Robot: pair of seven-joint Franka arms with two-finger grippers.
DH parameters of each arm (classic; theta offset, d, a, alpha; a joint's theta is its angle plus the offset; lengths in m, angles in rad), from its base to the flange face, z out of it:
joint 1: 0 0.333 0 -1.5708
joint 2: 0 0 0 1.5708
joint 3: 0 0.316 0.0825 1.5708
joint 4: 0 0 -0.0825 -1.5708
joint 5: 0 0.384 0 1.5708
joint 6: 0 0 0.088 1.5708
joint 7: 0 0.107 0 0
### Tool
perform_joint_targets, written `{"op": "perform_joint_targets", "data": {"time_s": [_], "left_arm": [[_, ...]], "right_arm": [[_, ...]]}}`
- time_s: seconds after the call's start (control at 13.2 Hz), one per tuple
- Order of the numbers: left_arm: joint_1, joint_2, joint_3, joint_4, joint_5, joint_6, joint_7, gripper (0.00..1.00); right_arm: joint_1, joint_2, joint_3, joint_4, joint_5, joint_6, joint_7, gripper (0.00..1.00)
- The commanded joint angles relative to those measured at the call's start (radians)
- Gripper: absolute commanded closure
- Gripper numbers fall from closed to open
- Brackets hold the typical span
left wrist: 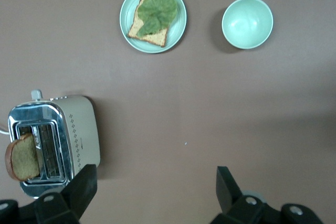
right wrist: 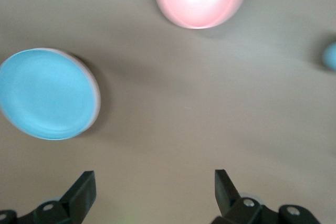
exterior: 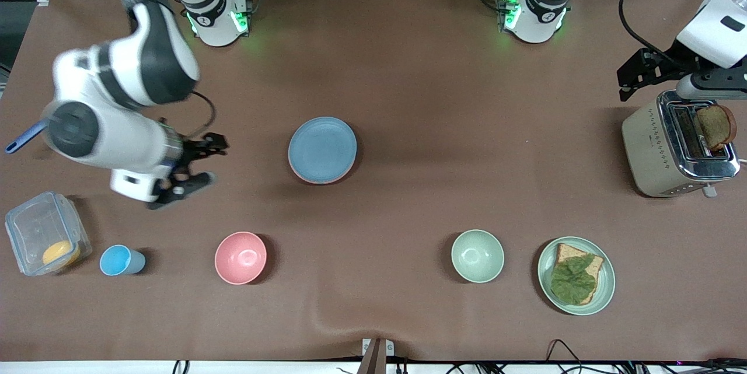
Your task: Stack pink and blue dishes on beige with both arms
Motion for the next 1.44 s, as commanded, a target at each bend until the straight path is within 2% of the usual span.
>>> {"op": "perform_joint_targets", "data": {"time_s": [0.0, 0.23, 0.46, 1.37], "left_arm": [[0.006, -0.019, 0.001, -0.008, -0.048, -0.039, 0.013, 0.0], [0.006, -0.021, 0.004, -0.008, -0.055, -0.045, 0.014, 0.0], [0.007, -0.021, 0.006, -0.009, -0.056, -0.047, 0.008, 0.0], [0.009, -0.006, 0.038, -0.008, -0.094, -0.096, -0.038, 0.0]], "right_arm": [[-0.129, -0.131, 0.045, -0.054, -0.047, -0.02, 0.01, 0.0], [-0.206, -0.258, 0.046, -0.087, -0.052, -0.019, 0.012, 0.0], [-0.211, -0.289, 0.045, -0.126, -0.064, -0.031, 0.012, 0.0], [-0.214, -0.277, 0.043, -0.128, -0.063, 0.001, 0.013, 0.0]]}}
